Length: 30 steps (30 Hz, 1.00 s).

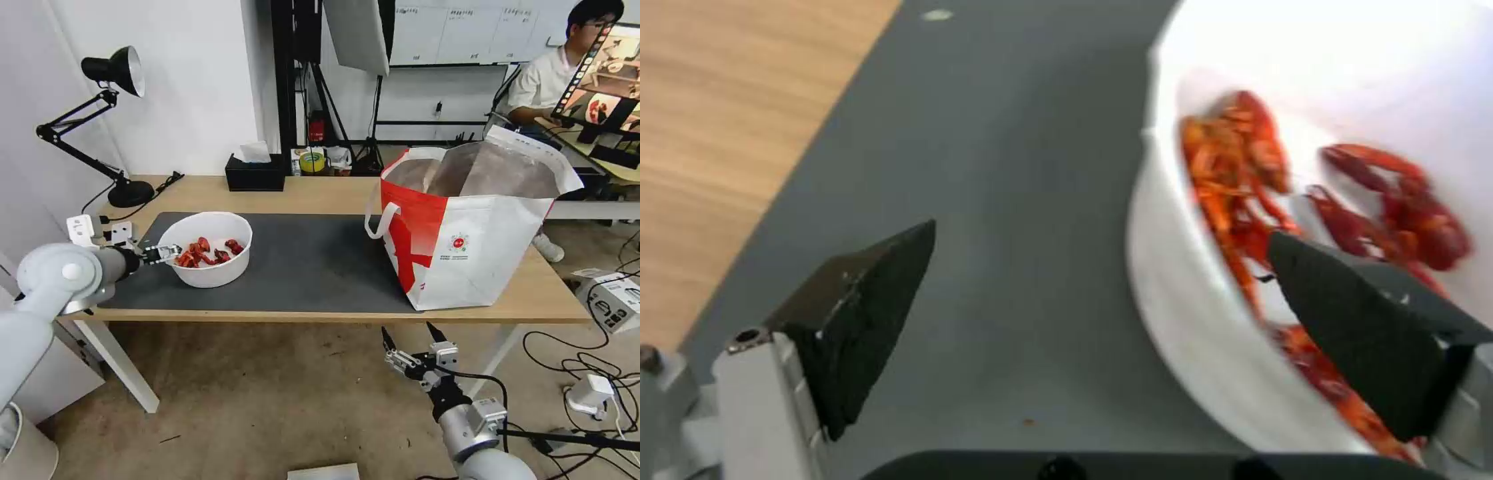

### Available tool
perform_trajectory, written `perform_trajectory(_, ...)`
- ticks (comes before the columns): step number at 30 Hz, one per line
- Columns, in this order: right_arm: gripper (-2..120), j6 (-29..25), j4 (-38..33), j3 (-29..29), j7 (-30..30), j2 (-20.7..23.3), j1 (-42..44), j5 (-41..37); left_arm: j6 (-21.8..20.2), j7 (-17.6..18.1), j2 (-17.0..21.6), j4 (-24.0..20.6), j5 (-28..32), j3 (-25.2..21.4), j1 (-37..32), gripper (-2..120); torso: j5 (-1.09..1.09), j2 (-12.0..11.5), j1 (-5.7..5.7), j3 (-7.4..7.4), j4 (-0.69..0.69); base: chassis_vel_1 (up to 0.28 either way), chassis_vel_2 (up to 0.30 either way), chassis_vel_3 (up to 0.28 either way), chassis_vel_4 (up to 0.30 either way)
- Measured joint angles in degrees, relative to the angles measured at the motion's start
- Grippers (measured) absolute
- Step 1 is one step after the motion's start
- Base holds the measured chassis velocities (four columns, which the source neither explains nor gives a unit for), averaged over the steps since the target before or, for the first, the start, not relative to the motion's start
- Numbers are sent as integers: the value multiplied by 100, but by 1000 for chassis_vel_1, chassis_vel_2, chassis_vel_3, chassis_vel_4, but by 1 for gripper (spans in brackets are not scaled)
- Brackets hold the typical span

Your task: Pick up the trash from the table and place it into the takeout bag.

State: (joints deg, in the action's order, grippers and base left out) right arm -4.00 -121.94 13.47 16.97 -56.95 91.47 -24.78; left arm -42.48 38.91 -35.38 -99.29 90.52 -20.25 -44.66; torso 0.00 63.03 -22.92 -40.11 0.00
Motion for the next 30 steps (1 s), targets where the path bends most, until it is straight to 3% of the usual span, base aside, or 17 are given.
perform_trajectory(30,100,0,0,0,0,0,0,0,29,12,-367,465,302,278,410,100,0,0,0,0,-1,0,0,0,0)
